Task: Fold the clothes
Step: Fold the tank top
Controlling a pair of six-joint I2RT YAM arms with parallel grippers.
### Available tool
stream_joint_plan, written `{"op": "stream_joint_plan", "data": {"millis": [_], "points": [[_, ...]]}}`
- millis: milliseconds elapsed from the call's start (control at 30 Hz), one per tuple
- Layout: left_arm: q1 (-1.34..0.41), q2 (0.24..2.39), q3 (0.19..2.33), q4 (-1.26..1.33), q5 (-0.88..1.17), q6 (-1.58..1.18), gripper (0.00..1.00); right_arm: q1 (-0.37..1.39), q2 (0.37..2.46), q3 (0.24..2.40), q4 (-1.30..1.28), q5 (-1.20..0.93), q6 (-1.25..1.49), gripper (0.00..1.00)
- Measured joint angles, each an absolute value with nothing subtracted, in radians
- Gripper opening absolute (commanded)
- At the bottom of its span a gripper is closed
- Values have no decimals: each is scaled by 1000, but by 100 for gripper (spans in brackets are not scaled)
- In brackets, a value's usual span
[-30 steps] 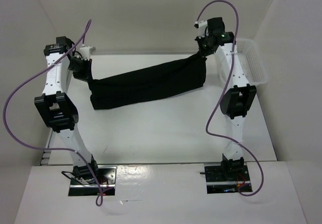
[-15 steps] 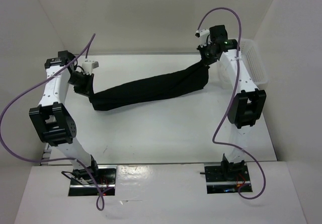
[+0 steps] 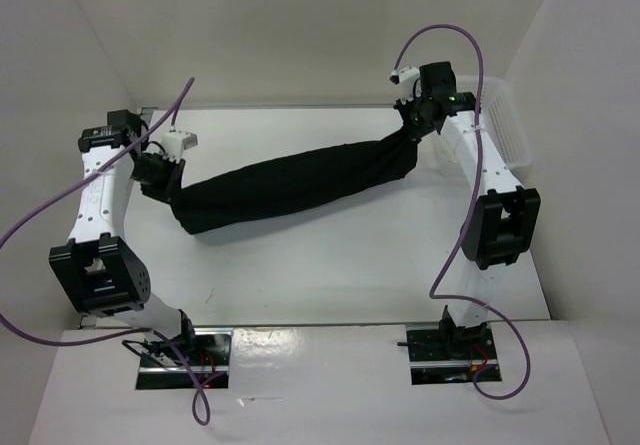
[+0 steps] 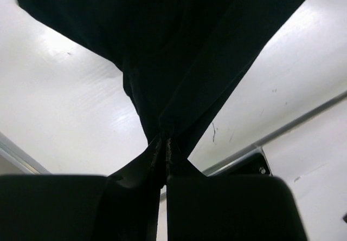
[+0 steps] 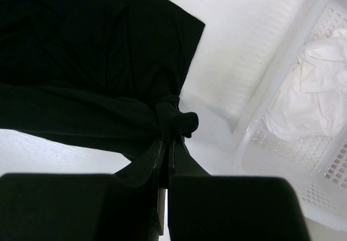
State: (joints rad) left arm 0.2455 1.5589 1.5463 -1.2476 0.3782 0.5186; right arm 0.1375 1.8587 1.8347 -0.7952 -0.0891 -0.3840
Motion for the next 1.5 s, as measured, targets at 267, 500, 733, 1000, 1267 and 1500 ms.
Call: {"op": "stream_joint_plan", "data": {"millis": [267, 500, 733, 1000, 1267, 1500], "points": [[231, 1534, 1386, -1263, 339, 547, 8, 138, 1854, 1831, -780, -90, -391, 0], [228, 1511, 1360, -1215, 300, 521, 8, 140, 1858, 1842, -772, -91, -391, 0], [229, 1568, 1369, -1112, 260, 453, 8, 141, 1935, 1950, -761, -92, -389, 0], [231, 1639, 1370, -1001, 223, 382, 8, 148, 1995, 1956, -759, -90, -387, 0], [231, 1688, 1384, -928, 203, 328, 8, 154, 2022, 1966, -742, -90, -388, 0], [232, 1739, 1425, -884, 198, 292, 8, 160, 2127, 2043, -738, -88, -395, 0]]}}
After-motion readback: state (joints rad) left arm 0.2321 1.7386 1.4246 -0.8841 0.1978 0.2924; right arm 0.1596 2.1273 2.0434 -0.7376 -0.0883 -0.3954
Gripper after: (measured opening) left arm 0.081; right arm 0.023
